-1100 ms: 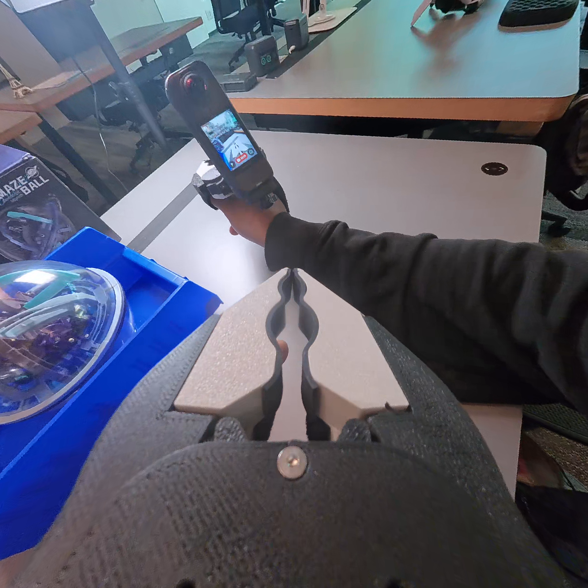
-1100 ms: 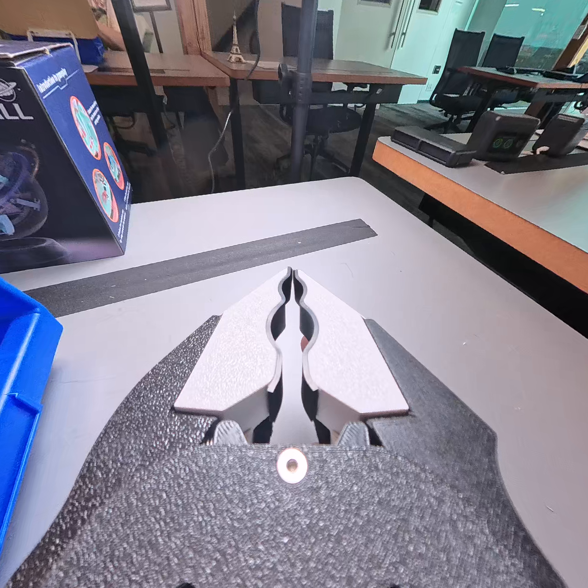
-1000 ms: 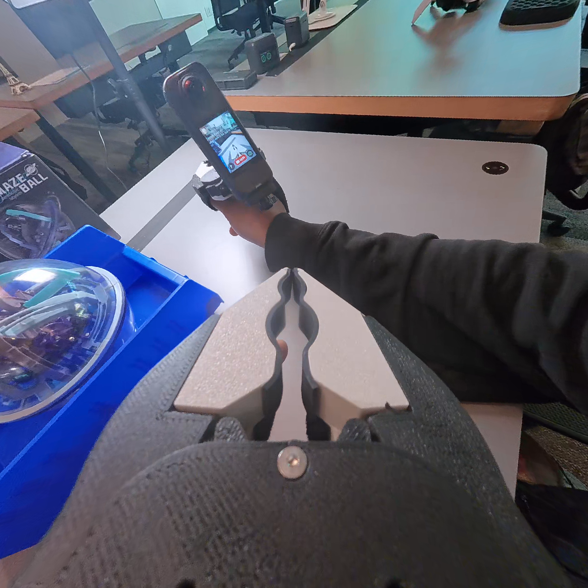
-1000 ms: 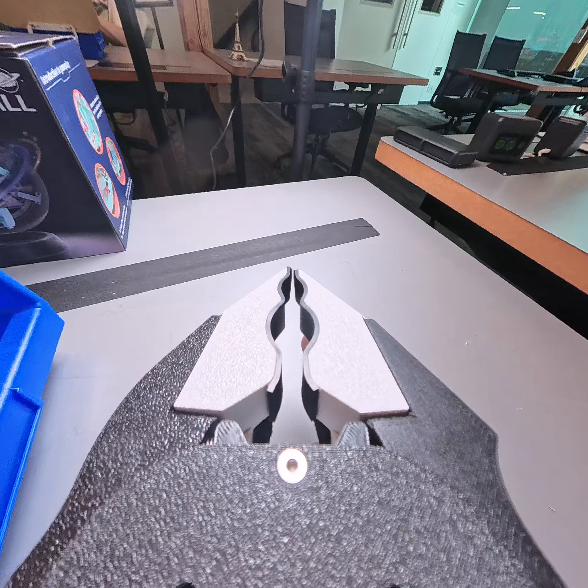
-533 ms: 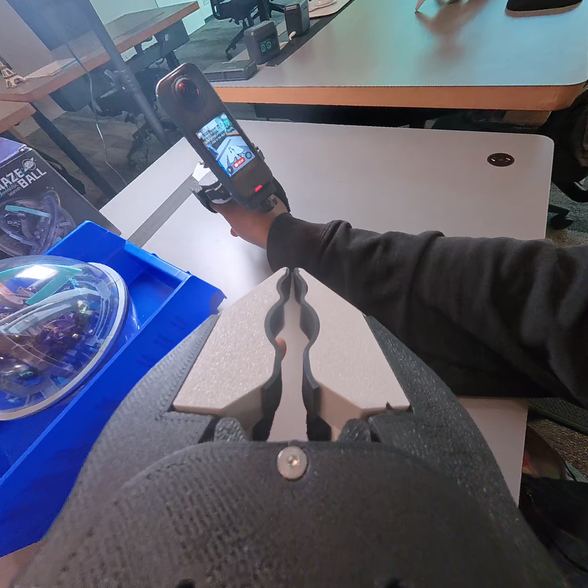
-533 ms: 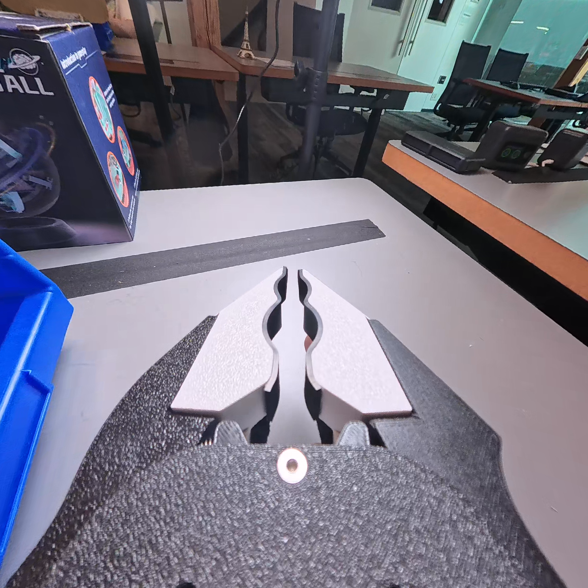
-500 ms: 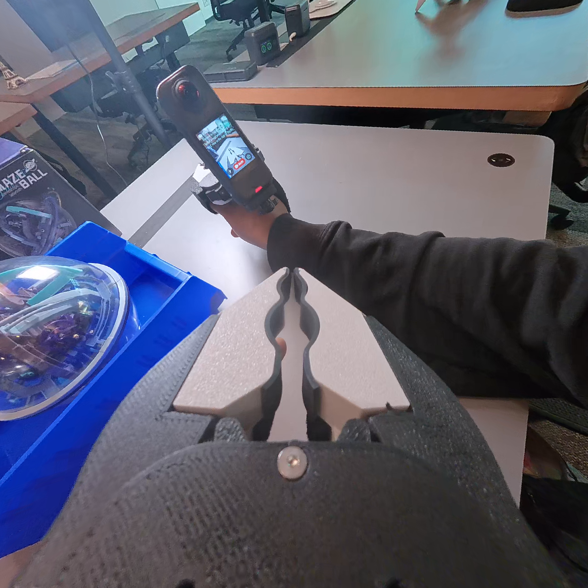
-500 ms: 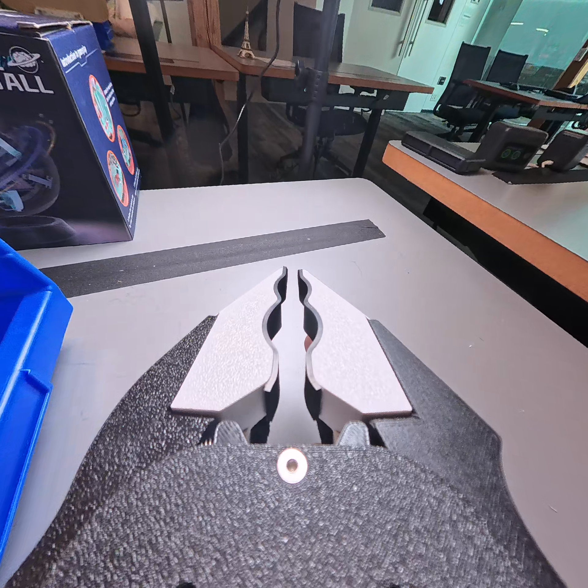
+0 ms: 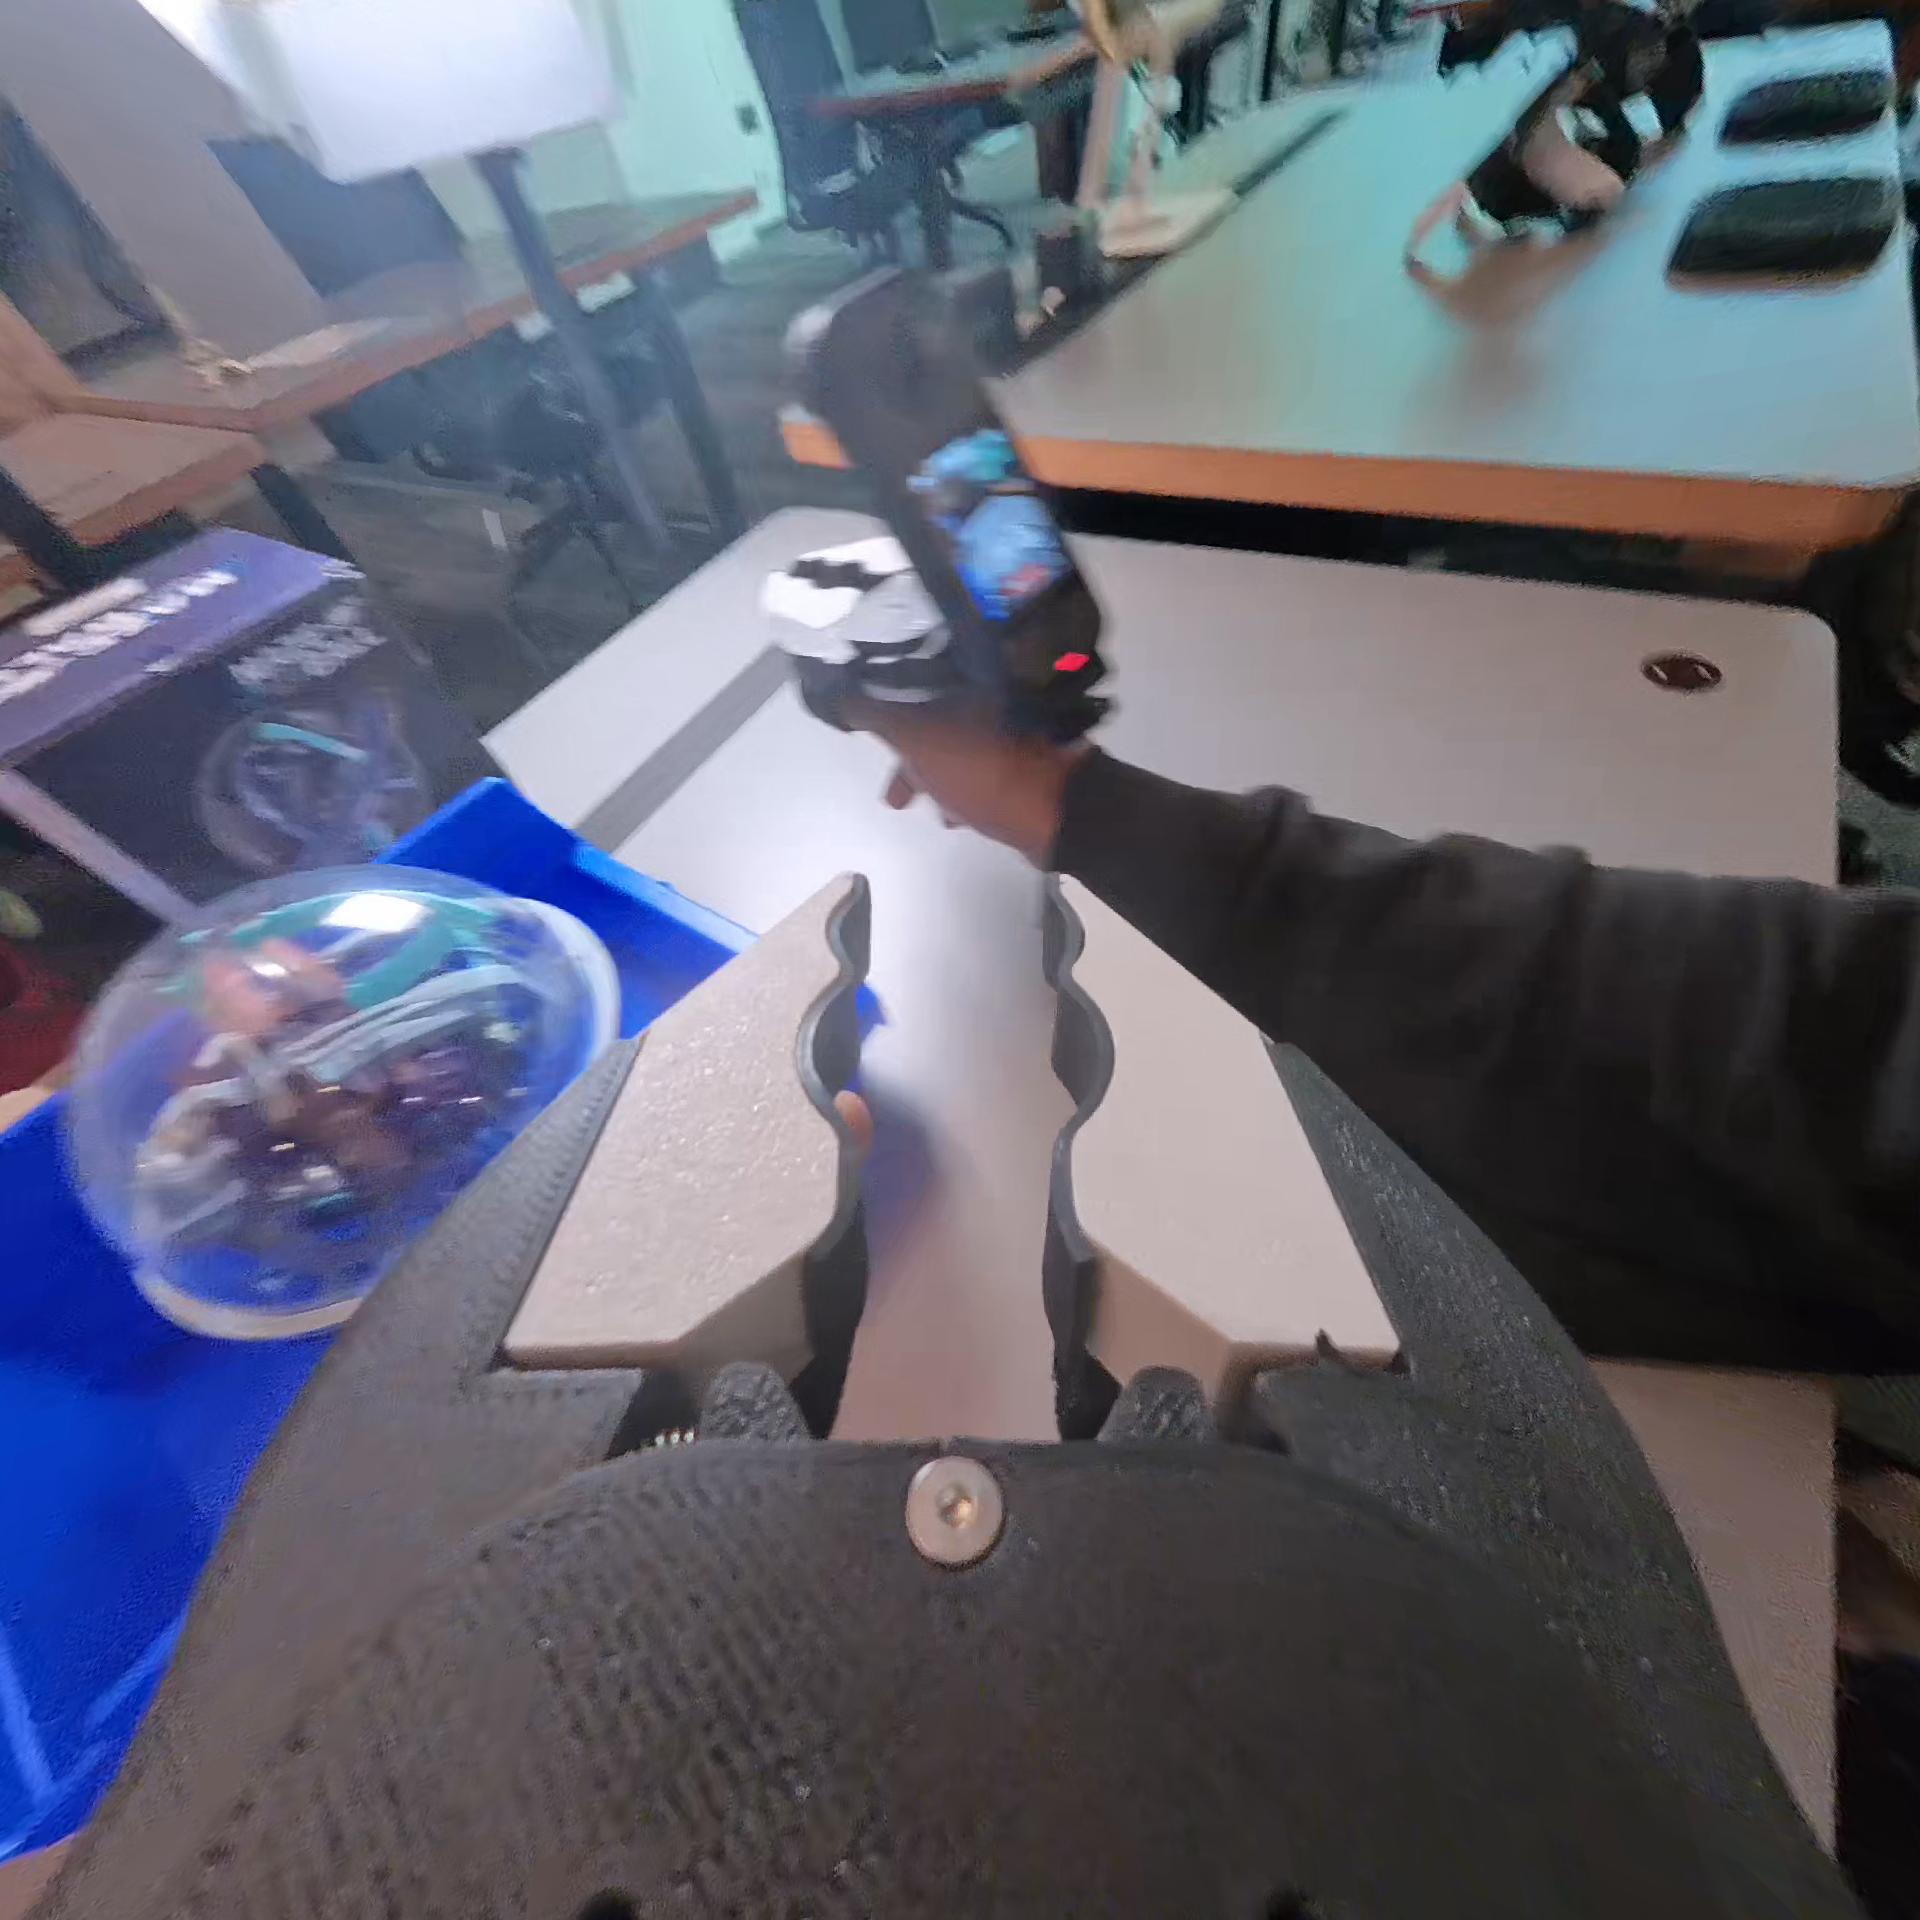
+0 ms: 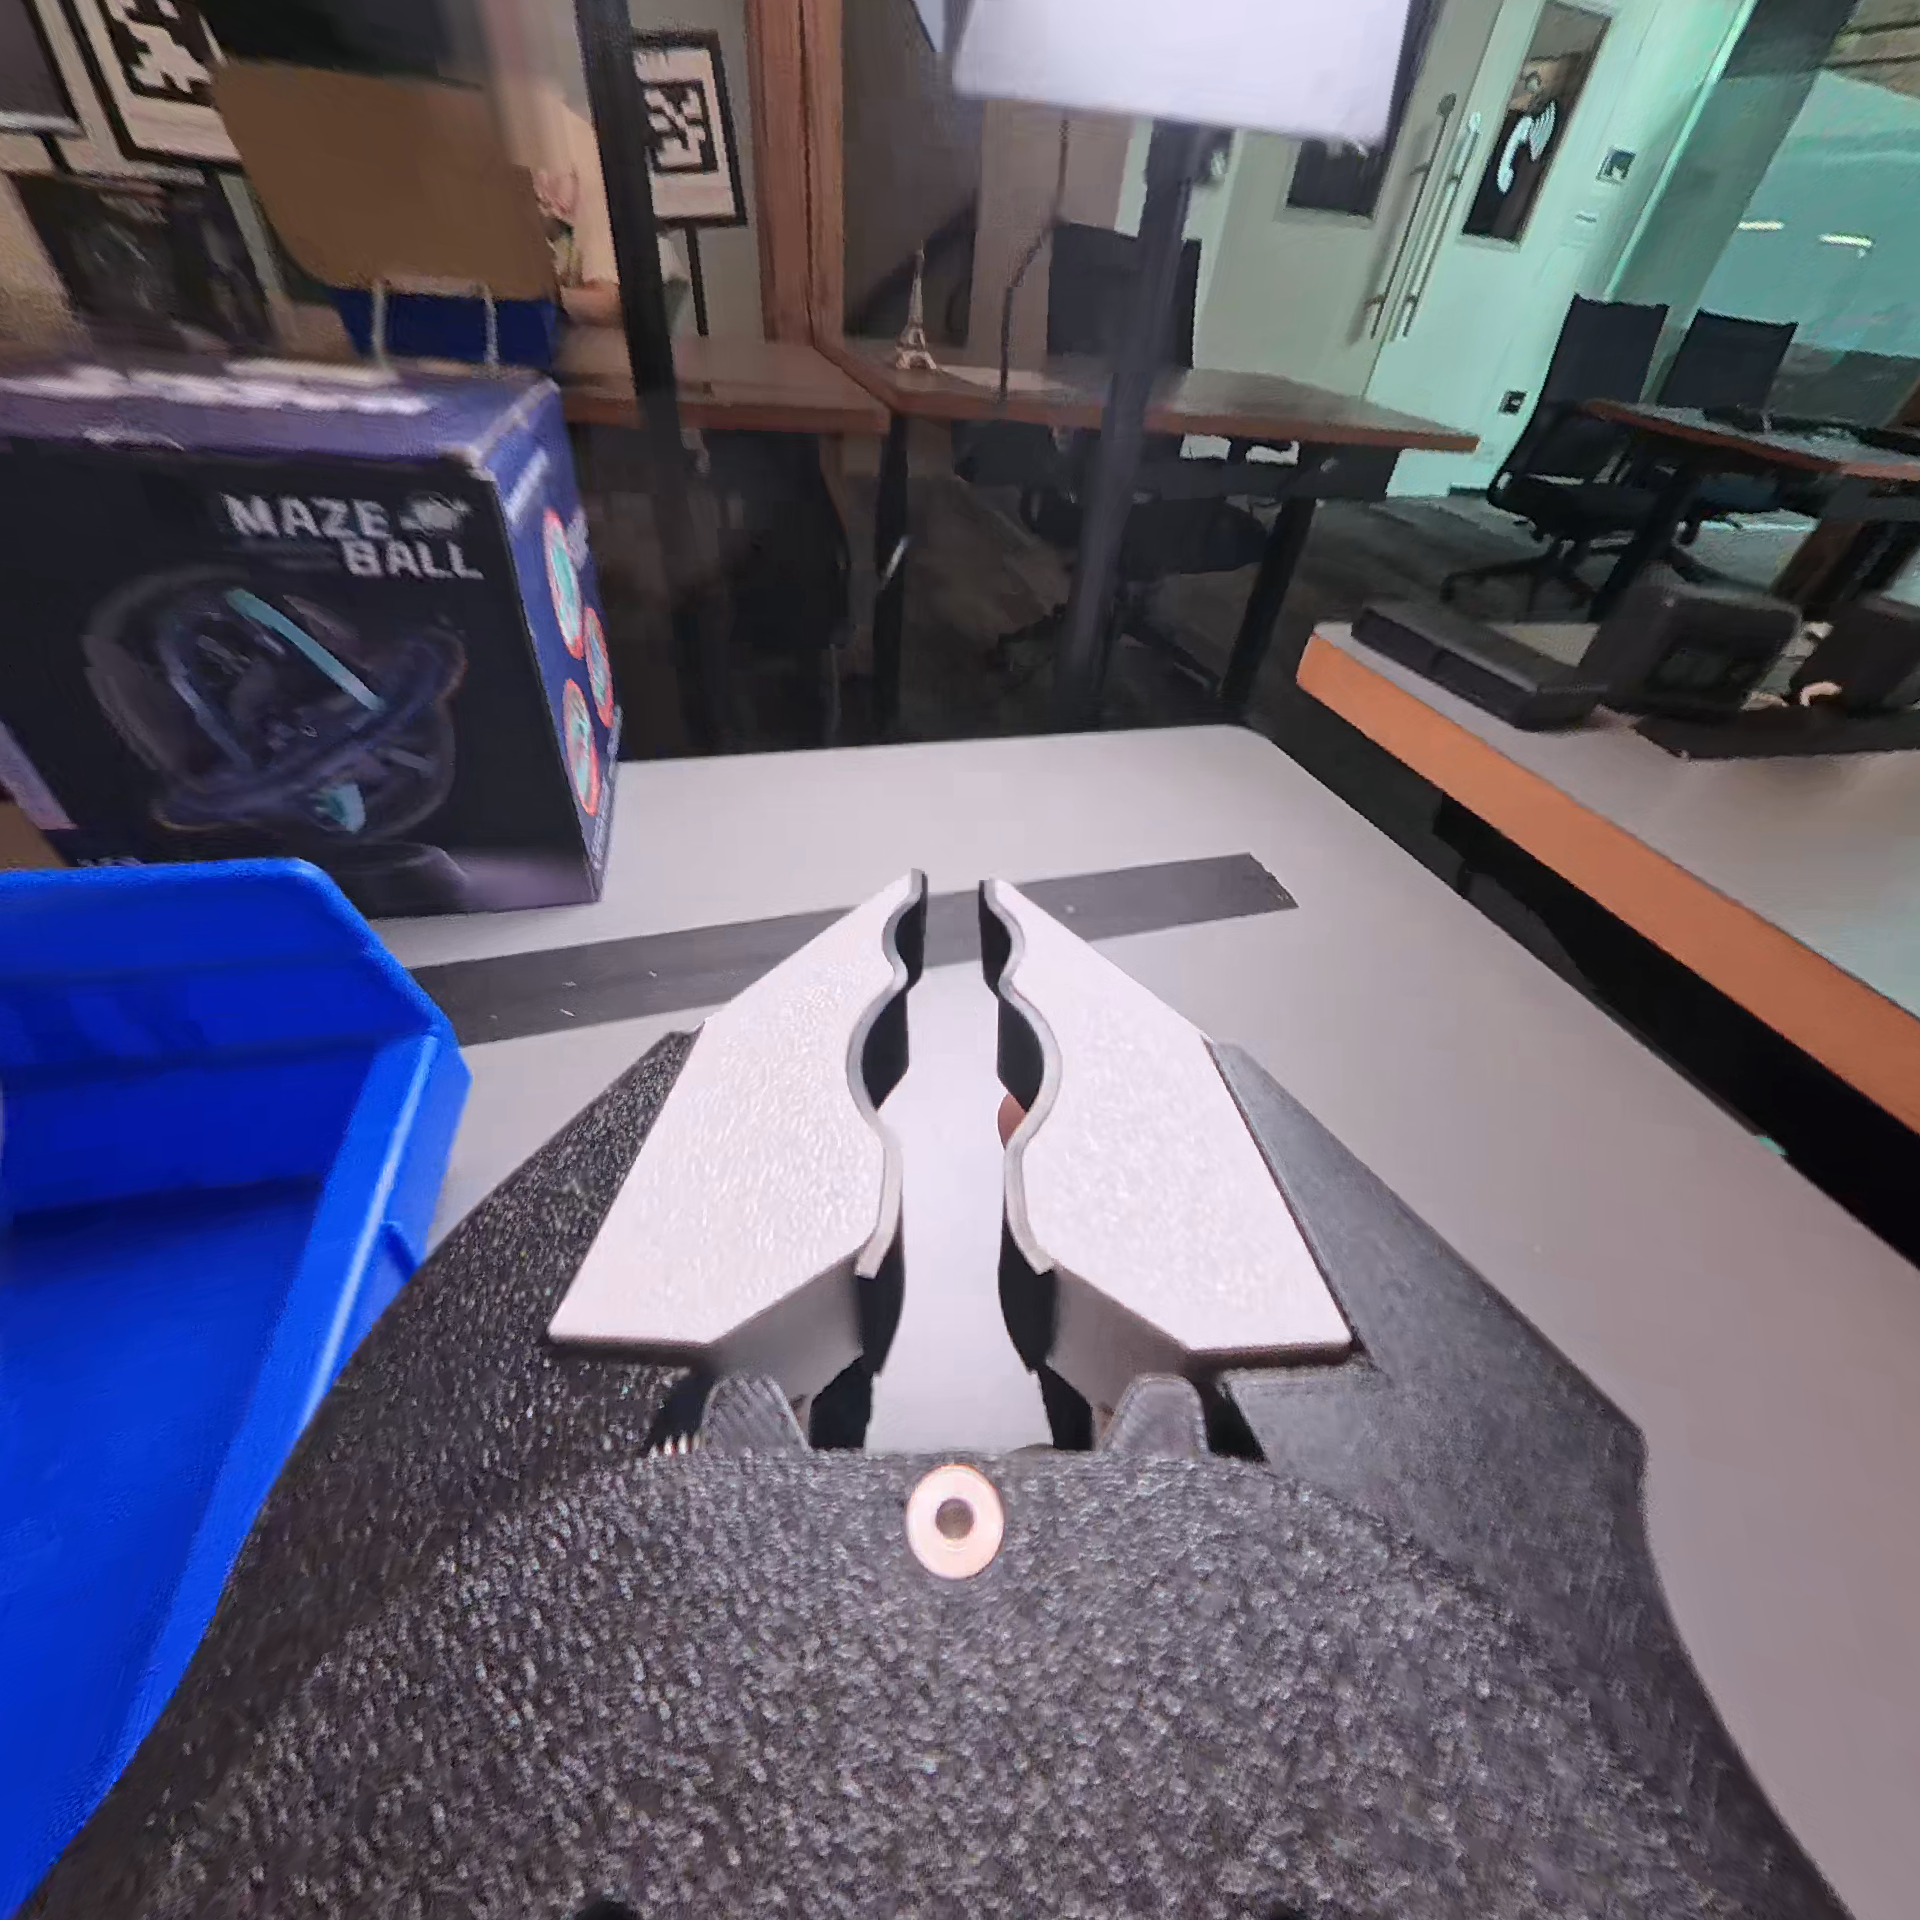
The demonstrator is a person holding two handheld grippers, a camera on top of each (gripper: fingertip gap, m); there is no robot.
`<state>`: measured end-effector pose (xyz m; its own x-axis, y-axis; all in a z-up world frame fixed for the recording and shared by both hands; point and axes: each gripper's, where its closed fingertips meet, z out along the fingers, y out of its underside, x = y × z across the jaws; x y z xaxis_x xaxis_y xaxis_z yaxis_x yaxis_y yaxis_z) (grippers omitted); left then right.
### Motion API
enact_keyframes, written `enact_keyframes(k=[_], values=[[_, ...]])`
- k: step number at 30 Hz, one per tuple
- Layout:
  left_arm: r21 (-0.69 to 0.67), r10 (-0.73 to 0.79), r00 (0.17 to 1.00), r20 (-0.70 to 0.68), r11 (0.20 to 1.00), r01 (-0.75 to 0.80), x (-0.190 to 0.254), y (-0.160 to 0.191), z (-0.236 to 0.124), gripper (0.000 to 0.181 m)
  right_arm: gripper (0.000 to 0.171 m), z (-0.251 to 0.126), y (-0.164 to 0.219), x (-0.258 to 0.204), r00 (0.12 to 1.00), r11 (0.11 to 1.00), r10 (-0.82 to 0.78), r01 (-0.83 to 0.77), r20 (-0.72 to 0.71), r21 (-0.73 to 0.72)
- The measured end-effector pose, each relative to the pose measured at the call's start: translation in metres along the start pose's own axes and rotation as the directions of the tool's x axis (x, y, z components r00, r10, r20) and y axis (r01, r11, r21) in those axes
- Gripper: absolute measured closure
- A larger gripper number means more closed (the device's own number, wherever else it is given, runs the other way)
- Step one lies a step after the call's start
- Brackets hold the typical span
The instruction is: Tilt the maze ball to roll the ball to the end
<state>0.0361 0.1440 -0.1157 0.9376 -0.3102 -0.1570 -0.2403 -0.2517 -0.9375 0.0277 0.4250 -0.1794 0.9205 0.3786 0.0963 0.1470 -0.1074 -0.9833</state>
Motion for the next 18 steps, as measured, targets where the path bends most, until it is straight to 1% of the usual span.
enact_keyframes(k=[1, 3, 4, 6, 8, 10, 12, 13, 15, 17, 18], values=[[0.028, -0.024, 0.999, 0.027, 0.999, 0.023, -0.019, -0.006, -0.007, 0.146, 0.160, -0.007, -0.014, -0.005, 0.999, 0.999, 0.000, -0.001, 0.037, 0.033], [0.084, -0.085, 0.994, 0.069, 0.993, 0.079, -0.058, -0.014, -0.024, 0.140, 0.148, -0.023, -0.043, -0.023, 0.987, 0.994, -0.026, 0.009, 0.158, 0.112], [0.112, -0.116, 0.990, 0.082, 0.988, 0.106, -0.076, -0.017, -0.033, 0.136, 0.140, -0.034, -0.059, -0.035, 0.970, 0.985, -0.061, 0.021, 0.234, 0.170], [0.170, -0.166, 0.979, 0.115, 0.975, 0.146, -0.113, -0.021, -0.052, 0.128, 0.128, -0.061, -0.088, -0.060, 0.919, 0.950, -0.163, 0.049, 0.359, 0.307], [0.211, -0.188, 0.965, 0.185, 0.966, 0.147, -0.151, -0.017, -0.069, 0.124, 0.123, -0.088, -0.108, -0.078, 0.863, 0.906, -0.277, 0.088, 0.423, 0.414], [0.209, -0.191, 0.950, 0.248, 0.968, 0.140, -0.185, -0.005, -0.081, 0.120, 0.119, -0.112, -0.116, -0.097, 0.792, 0.880, -0.355, 0.105, 0.497, 0.463], [0.152, -0.185, 0.942, 0.281, 0.977, 0.147, -0.212, 0.019, -0.084, 0.114, 0.116, -0.129, -0.114, -0.114, 0.702, 0.884, -0.395, 0.115, 0.593, 0.453], [0.111, -0.185, 0.945, 0.271, 0.981, 0.160, -0.221, 0.032, -0.081, 0.111, 0.114, -0.135, -0.106, -0.123, 0.643, 0.895, -0.405, 0.134, 0.650, 0.426], [0.023, -0.203, 0.954, 0.219, 0.979, 0.203, -0.230, 0.061, -0.072, 0.104, 0.102, -0.141, -0.081, -0.136, 0.512, 0.921, -0.389, 0.193, 0.766, 0.339], [-0.060, -0.188, 0.967, 0.171, 0.978, 0.201, -0.234, 0.085, -0.059, 0.099, 0.100, -0.139, -0.054, -0.142, 0.418, 0.934, -0.344, 0.248, 0.841, 0.259], [-0.097, -0.177, 0.974, 0.143, 0.977, 0.192, -0.234, 0.095, -0.053, 0.097, 0.100, -0.134, -0.041, -0.144, 0.389, 0.939, -0.309, 0.267, 0.868, 0.215]])
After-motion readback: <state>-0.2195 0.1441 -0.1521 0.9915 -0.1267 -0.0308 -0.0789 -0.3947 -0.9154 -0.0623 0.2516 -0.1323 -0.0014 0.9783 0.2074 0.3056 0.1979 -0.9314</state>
